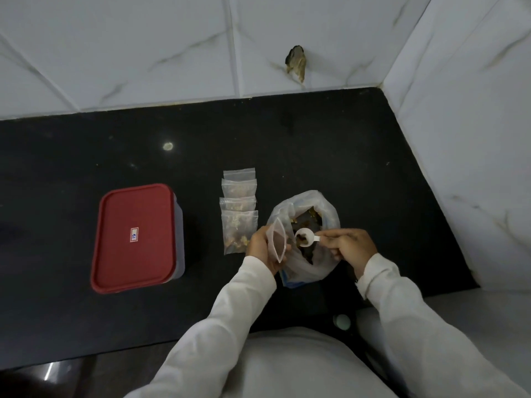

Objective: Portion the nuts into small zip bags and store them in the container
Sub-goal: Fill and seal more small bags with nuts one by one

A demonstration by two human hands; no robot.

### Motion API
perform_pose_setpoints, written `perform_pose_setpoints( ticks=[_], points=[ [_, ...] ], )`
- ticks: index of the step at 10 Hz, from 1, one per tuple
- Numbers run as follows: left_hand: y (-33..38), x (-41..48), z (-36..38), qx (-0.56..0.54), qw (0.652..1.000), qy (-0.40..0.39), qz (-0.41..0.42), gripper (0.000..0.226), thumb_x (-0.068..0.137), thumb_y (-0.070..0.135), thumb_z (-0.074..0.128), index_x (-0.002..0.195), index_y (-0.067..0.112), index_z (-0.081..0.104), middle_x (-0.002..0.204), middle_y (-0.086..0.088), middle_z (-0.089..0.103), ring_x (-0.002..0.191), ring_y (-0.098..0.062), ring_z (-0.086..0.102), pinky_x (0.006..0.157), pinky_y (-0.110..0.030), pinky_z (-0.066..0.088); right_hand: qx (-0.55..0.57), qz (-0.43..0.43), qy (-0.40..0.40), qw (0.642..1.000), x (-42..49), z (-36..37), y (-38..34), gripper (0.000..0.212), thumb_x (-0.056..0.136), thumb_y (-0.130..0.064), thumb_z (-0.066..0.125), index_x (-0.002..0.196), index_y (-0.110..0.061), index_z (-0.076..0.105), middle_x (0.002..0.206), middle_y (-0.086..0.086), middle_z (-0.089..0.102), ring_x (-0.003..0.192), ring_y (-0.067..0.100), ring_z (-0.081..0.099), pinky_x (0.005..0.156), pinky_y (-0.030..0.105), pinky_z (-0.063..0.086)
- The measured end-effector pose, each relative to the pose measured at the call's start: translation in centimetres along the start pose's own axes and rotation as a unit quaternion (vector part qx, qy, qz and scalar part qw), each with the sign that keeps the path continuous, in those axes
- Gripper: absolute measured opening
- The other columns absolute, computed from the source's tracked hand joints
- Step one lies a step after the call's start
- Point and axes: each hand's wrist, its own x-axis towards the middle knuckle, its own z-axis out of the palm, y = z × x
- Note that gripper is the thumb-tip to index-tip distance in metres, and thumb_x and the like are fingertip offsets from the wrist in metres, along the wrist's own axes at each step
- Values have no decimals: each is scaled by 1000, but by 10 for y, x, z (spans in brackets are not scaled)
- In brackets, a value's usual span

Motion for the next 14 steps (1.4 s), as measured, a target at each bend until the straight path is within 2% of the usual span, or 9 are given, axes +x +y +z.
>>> perform_pose_setpoints(
  ticks=[2,3,4,5,6,9,11,13,14],
  points=[
    [11,-7,-12,25,997,60,36,34,98,26,51,126,8,57,120,-19,63,80,-20,61,78,-33,54,111,-19,14,994,-26,-10,-10,16,85,-1,64,96,-6,75,60,1,62,60,14,46,58,26,39],
    [15,-14,-19,-3,997,64,42,42,99,25,45,134,4,54,133,-19,59,115,-33,61,94,-39,48,144,-57,6,988,-47,-5,-22,16,87,-1,63,99,-3,73,56,1,58,57,13,44,57,26,36],
    [18,-19,-23,-37,997,56,41,36,97,25,51,128,8,58,100,-9,67,83,-21,64,62,-30,47,148,-107,2,983,-69,10,-34,16,87,-2,63,96,-7,75,59,4,59,59,15,46,58,28,38],
    [19,-20,-26,-30,995,60,75,29,97,23,51,120,6,59,82,-5,61,71,-17,59,60,-30,47,156,-135,-7,978,-84,30,-40,18,87,-3,64,89,-14,79,65,13,56,58,16,46,57,27,41],
    [24,-18,-33,-31,997,69,23,7,91,25,60,93,19,60,90,-9,63,82,-24,61,69,-36,50,122,-152,-11,981,-91,47,-43,19,87,-6,65,87,-19,79,61,10,56,57,15,47,60,28,43],
    [29,-16,-43,-28,997,70,21,21,91,30,61,108,20,55,107,-10,59,95,-30,57,81,-41,53,-13,-261,56,964,-95,66,-38,14,86,-19,69,95,-26,77,69,-18,66,70,0,60,70,21,47],
    [32,-17,-52,-31,998,56,18,23,90,34,62,109,22,55,106,-9,59,99,-31,58,72,-38,52,-88,-338,110,931,-97,74,-37,14,88,-19,69,100,-21,76,90,-11,73,86,5,68,76,22,55],
    [34,-18,-55,-35,998,49,21,35,90,34,62,122,19,57,115,-10,61,101,-30,60,68,-37,54,-191,-450,164,857,-99,81,-38,13,86,-9,71,97,-13,76,88,-3,72,80,3,67,72,12,51],
    [30,-18,-55,-47,998,37,34,38,92,34,60,125,17,58,116,-12,64,96,-29,64,57,-33,52,-273,-503,185,799,-99,88,-36,13,81,-3,75,93,-8,75,82,4,69,72,10,64,66,22,54]
  ],
)
